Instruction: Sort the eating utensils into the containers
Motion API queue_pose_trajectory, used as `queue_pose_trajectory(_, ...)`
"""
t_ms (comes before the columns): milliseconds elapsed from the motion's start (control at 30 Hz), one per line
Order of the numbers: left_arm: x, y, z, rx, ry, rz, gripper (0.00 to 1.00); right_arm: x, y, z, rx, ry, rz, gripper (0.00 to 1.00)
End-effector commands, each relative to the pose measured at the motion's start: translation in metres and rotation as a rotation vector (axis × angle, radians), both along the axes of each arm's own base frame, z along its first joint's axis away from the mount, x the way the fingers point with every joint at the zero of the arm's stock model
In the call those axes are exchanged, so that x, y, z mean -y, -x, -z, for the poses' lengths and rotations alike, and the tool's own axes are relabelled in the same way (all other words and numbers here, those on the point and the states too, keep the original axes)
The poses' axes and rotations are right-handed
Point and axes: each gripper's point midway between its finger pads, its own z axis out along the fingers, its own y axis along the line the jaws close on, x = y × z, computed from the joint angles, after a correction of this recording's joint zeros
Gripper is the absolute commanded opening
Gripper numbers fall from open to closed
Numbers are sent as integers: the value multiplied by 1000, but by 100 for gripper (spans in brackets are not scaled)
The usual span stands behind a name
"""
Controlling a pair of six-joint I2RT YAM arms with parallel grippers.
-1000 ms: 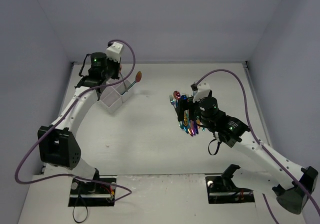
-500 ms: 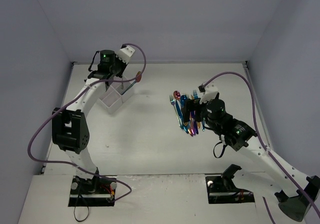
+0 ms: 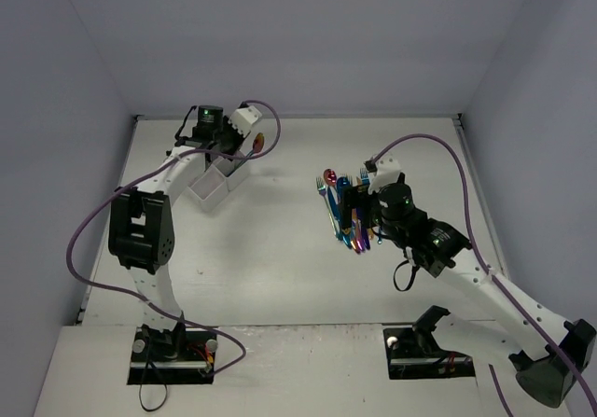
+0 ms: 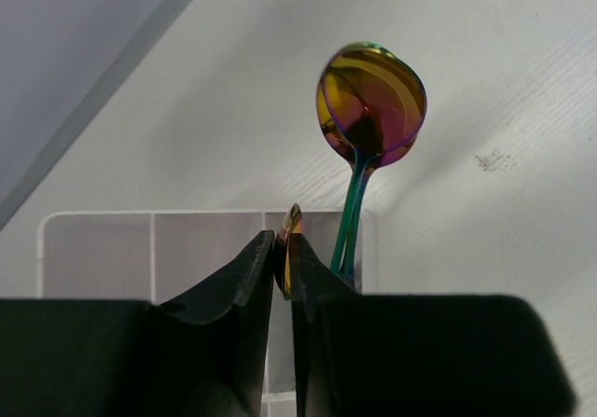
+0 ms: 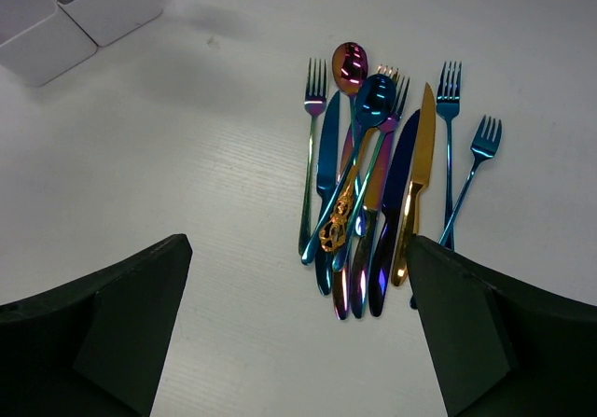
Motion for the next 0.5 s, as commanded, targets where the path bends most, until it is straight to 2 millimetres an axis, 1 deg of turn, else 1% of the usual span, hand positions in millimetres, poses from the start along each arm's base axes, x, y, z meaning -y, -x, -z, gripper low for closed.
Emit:
queue_pose_trajectory(0, 10, -6, -25, 63, 31, 58, 13, 0, -7, -2, 20, -11, 15, 98)
queue_pose_trajectory(100, 9, -8, -17, 51, 26, 52, 16, 1, -7, 0, 16, -9, 19, 98)
queue_pose_trajectory(167, 9, -9, -16, 49, 25, 50, 22, 2, -7, 2, 12, -8, 22, 98)
queue_pose_trajectory(200, 8, -9, -18, 53, 27, 48, 26, 1, -7, 2, 11, -7, 23, 98)
queue_pose_trajectory(233, 8, -9, -21, 60, 29, 44, 32, 1, -7, 3, 8, -7, 24, 98)
queue_pose_trajectory(267, 8, -10, -25, 70, 32, 36, 37, 1, -8, 4, 5, -6, 26, 98)
queue_pose_trajectory(400, 3, -11, -50, 126, 58, -13, 48, -1, -12, 7, -10, 4, 31, 98)
queue_pose_trajectory(433, 3, -12, -59, 145, 81, -32, 49, -2, -14, 12, -22, 11, 35, 98)
queue_pose_trajectory(467, 1, -9, -76, 177, 100, -47, 51, -3, -15, 14, -29, 14, 34, 98)
